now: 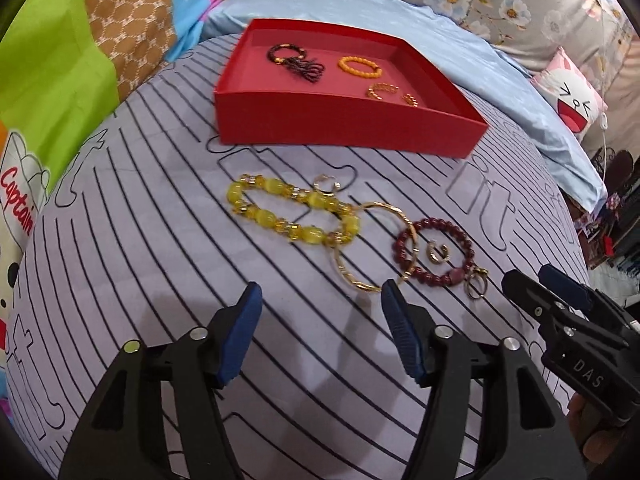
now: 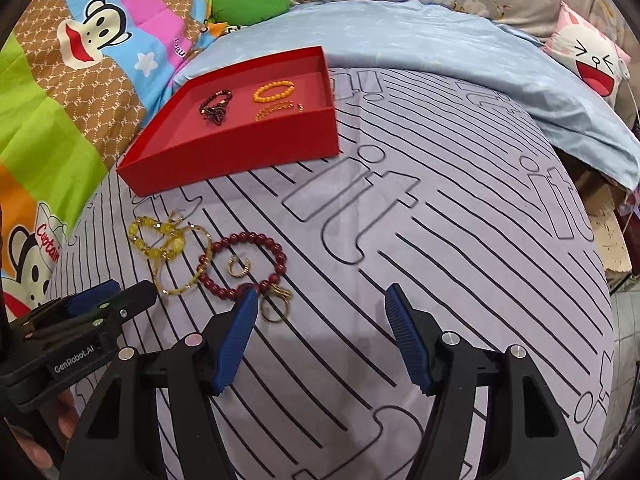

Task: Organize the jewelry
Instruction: 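Grasp the thin gold bangle with the left tool while the right tool grasps the dark red bead bracelet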

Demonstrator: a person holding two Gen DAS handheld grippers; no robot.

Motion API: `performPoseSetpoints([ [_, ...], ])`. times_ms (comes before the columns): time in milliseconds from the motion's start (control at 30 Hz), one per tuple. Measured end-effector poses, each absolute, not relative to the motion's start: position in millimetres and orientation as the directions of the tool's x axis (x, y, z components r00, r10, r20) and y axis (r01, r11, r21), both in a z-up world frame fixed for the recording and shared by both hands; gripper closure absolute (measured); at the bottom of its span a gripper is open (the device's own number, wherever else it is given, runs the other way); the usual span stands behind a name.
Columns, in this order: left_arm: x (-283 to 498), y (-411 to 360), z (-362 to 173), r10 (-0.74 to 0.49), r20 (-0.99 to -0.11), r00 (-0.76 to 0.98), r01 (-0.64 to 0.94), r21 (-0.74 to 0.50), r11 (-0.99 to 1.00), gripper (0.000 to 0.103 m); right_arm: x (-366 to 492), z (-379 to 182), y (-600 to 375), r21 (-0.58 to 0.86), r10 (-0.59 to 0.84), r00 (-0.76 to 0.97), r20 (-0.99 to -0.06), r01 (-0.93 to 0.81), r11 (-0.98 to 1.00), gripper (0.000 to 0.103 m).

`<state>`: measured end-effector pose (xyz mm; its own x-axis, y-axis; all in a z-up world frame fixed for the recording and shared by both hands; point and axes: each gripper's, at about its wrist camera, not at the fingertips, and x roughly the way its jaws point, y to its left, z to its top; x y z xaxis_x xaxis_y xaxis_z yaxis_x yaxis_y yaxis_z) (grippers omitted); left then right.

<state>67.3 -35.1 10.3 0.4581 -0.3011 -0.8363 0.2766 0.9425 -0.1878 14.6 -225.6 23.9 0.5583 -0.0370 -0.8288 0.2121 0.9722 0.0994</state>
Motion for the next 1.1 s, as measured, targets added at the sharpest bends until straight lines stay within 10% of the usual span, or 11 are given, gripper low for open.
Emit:
performPoseSetpoints([
  [1100, 73, -57, 16, -0.301, -0.829, 0.471, 0.327, -0.153, 0.933, 0.052, 20, 24, -224, 0.131, -0.001, 0.568, -0.823, 0.192, 0.973, 0.039],
])
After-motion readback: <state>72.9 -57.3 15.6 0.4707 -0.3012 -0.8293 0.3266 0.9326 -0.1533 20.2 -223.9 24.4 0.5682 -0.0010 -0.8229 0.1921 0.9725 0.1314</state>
